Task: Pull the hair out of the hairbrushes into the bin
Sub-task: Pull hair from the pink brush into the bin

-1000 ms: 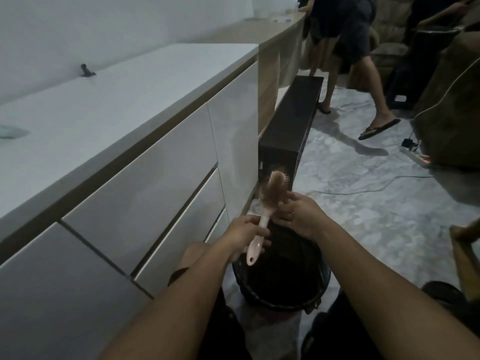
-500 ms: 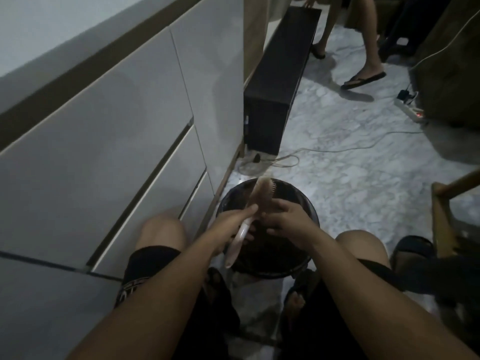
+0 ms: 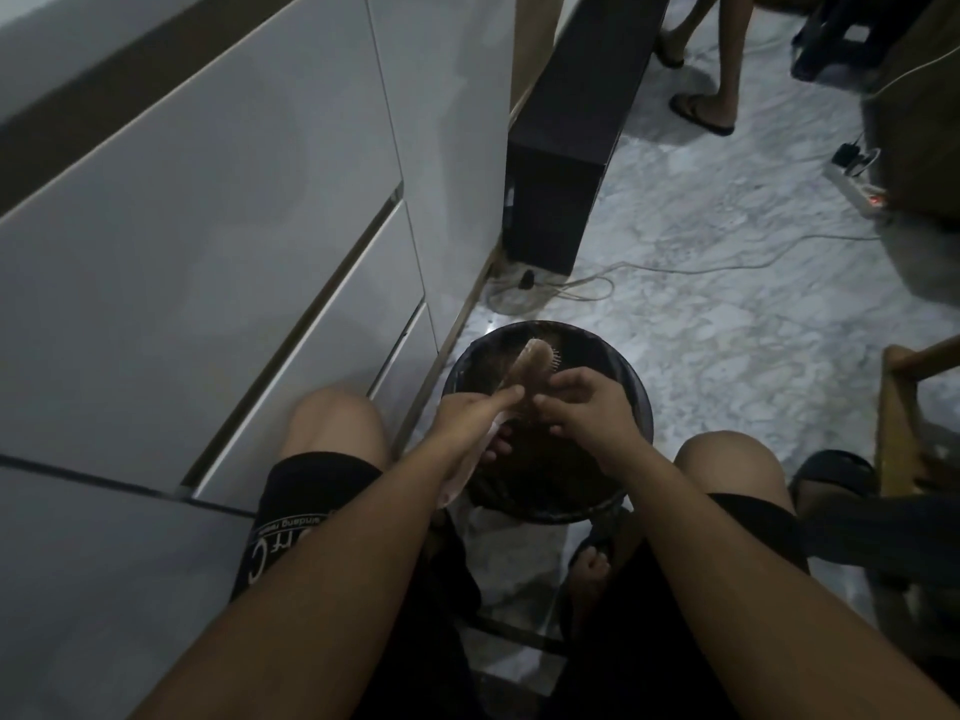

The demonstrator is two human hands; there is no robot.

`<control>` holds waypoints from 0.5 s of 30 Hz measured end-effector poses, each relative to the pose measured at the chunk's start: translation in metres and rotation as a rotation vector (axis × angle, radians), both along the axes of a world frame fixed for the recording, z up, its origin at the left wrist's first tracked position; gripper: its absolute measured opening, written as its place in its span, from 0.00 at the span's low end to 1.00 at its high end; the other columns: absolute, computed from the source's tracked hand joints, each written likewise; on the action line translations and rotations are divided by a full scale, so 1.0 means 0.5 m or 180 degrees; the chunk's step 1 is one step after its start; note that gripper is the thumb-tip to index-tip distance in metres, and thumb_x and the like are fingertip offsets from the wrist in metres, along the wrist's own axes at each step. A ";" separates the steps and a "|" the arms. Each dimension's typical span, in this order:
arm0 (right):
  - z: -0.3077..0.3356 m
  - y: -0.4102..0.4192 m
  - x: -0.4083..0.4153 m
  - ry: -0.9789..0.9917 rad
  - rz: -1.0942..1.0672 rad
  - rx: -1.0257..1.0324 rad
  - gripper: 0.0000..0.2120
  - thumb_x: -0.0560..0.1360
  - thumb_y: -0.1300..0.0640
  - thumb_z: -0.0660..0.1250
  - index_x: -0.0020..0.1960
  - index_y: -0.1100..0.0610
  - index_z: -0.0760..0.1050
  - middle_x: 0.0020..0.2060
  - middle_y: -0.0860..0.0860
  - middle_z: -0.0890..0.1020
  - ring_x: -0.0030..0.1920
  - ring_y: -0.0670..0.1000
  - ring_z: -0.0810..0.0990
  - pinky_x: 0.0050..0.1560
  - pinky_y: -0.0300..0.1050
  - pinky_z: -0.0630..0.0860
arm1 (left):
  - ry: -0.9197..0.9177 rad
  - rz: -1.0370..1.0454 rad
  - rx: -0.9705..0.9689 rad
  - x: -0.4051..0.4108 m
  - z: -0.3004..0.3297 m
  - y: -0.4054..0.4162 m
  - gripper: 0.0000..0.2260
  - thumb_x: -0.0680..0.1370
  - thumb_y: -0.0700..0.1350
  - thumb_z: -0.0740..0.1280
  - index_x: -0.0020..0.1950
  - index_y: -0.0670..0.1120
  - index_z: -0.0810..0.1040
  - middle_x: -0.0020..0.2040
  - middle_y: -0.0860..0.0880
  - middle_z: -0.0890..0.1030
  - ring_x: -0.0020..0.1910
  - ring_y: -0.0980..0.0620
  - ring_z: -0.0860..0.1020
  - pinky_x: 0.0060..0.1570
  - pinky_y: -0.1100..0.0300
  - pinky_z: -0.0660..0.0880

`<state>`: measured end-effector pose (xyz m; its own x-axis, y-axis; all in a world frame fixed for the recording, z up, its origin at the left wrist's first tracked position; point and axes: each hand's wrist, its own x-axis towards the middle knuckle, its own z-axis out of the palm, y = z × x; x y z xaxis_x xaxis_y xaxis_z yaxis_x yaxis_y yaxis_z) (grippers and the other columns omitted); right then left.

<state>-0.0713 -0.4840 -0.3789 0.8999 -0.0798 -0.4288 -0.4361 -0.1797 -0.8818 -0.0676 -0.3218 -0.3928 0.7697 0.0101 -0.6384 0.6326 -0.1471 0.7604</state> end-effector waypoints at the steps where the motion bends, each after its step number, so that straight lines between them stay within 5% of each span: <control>1: -0.002 0.001 0.000 -0.0092 0.0017 -0.0142 0.08 0.71 0.63 0.74 0.47 0.55 0.78 0.40 0.54 0.84 0.39 0.51 0.84 0.41 0.45 0.81 | -0.0020 0.0002 0.0018 0.001 -0.001 0.001 0.16 0.73 0.59 0.72 0.44 0.46 0.85 0.35 0.47 0.85 0.30 0.49 0.81 0.32 0.59 0.74; 8: 0.015 -0.012 0.007 -0.0216 0.0071 -0.0615 0.01 0.73 0.62 0.72 0.44 0.58 0.82 0.36 0.53 0.84 0.34 0.49 0.83 0.40 0.37 0.78 | -0.0321 0.0349 0.0558 0.014 -0.019 0.018 0.21 0.69 0.61 0.75 0.37 0.42 0.83 0.29 0.46 0.82 0.22 0.51 0.75 0.24 0.62 0.71; 15: -0.010 -0.033 0.008 -0.0170 -0.0126 -0.1076 0.02 0.73 0.58 0.71 0.41 0.54 0.81 0.35 0.51 0.83 0.37 0.47 0.82 0.39 0.40 0.75 | -0.0283 0.0305 0.0796 0.005 -0.035 0.018 0.20 0.70 0.61 0.75 0.35 0.42 0.83 0.30 0.47 0.82 0.23 0.51 0.77 0.27 0.61 0.74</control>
